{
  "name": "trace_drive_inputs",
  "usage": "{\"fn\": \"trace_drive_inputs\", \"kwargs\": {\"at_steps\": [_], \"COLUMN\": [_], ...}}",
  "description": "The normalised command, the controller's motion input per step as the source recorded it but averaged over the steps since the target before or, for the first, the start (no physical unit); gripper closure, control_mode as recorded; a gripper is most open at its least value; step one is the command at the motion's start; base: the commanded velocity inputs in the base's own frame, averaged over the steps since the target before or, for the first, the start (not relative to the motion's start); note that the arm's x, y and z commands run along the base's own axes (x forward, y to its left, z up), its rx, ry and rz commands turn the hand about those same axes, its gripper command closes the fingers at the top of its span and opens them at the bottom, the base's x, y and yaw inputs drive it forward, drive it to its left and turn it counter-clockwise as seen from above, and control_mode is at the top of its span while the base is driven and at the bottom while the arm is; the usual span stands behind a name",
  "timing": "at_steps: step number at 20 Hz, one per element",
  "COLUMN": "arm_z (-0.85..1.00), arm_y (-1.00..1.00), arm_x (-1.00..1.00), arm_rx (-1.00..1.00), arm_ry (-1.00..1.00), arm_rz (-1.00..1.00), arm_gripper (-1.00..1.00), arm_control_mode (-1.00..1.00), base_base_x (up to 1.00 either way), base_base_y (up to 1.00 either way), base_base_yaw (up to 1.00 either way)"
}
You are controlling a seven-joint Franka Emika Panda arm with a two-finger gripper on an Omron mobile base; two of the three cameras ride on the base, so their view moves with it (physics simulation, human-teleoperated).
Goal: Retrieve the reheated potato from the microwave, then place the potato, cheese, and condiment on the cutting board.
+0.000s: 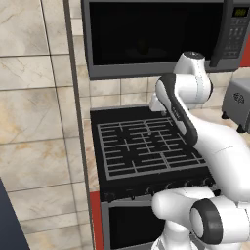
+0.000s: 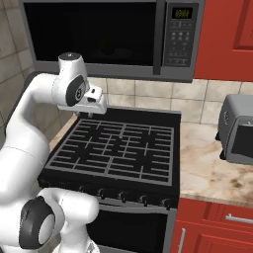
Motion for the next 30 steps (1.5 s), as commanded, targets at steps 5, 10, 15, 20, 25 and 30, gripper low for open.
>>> {"fn": "trace_drive_inputs", "kwargs": {"at_steps": [5,10,15,20,25,30], "arm_z": [0.00,0.00,0.17,0.29,0.37,0.39], "arm_y": [-0.05,-0.23,-0.35,-0.45,-0.49,-0.45], "arm_x": [-0.12,-0.37,-0.23,-0.12,-0.13,-0.14], "arm_rx": [0.00,0.07,0.15,0.10,0.05,0.00], "arm_ry": [-0.04,-0.27,-0.28,-0.12,-0.02,0.00], "arm_rz": [-0.03,-0.13,-0.10,-0.05,0.00,0.07], "arm_gripper": [-1.00,-1.00,-1.00,-1.00,-1.00,-1.00], "arm_control_mode": [-1.00,-1.00,-1.00,-1.00,-1.00,-1.00], "base_base_x": [0.00,0.00,0.00,0.00,0.00,0.00], "base_base_y": [0.00,0.00,0.00,0.00,0.00,0.00], "base_base_yaw": [0.00,0.00,0.00,0.00,0.00,0.00]}}
